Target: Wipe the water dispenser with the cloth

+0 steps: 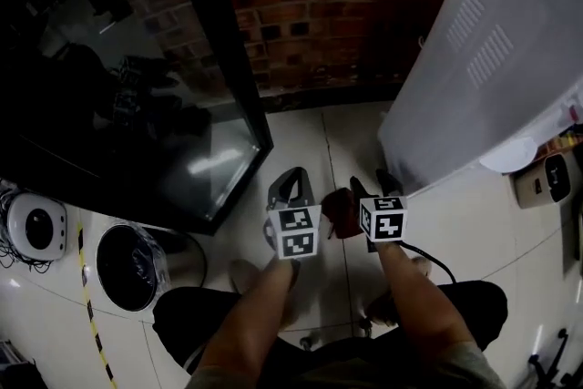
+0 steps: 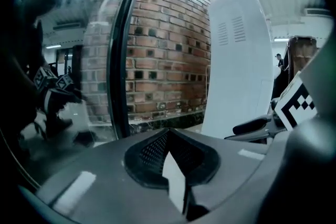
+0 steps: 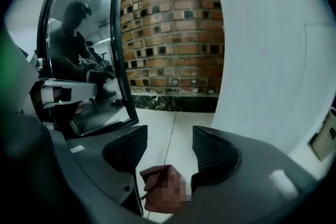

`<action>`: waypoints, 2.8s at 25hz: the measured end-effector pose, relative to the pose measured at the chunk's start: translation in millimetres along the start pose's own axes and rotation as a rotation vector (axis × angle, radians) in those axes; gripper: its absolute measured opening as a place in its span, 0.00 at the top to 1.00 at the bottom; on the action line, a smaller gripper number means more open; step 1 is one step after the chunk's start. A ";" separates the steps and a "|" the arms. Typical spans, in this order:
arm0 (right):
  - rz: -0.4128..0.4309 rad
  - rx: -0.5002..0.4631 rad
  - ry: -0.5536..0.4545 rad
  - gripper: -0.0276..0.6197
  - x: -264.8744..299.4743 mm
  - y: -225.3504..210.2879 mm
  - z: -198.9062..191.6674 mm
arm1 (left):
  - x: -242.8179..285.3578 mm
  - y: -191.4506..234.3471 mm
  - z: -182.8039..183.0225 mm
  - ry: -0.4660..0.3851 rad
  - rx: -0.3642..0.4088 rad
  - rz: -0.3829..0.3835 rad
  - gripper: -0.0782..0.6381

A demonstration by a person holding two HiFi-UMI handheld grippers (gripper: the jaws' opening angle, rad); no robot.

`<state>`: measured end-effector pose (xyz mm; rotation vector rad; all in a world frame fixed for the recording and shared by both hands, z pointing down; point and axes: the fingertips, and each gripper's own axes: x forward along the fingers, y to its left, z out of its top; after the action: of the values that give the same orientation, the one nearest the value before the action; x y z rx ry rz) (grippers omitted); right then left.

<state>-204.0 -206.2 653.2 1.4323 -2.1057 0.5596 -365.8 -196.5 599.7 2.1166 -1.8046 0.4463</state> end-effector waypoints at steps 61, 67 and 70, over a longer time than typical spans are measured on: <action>0.161 -0.297 -0.418 0.83 -157.1 -27.8 196.8 | -62.0 -62.3 211.5 -0.251 0.131 -0.189 0.89; 0.131 -0.432 -0.486 0.83 -223.5 -16.9 225.9 | -70.0 -60.4 216.5 -0.263 0.135 -0.183 0.89; 0.075 -0.518 -0.492 0.83 -254.7 -0.4 259.7 | -72.8 -54.5 212.6 -0.262 0.151 -0.176 0.89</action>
<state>-177.2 -180.2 291.3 1.2691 -2.4349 -0.3420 -317.1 -216.8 374.6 2.5151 -1.7425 0.2787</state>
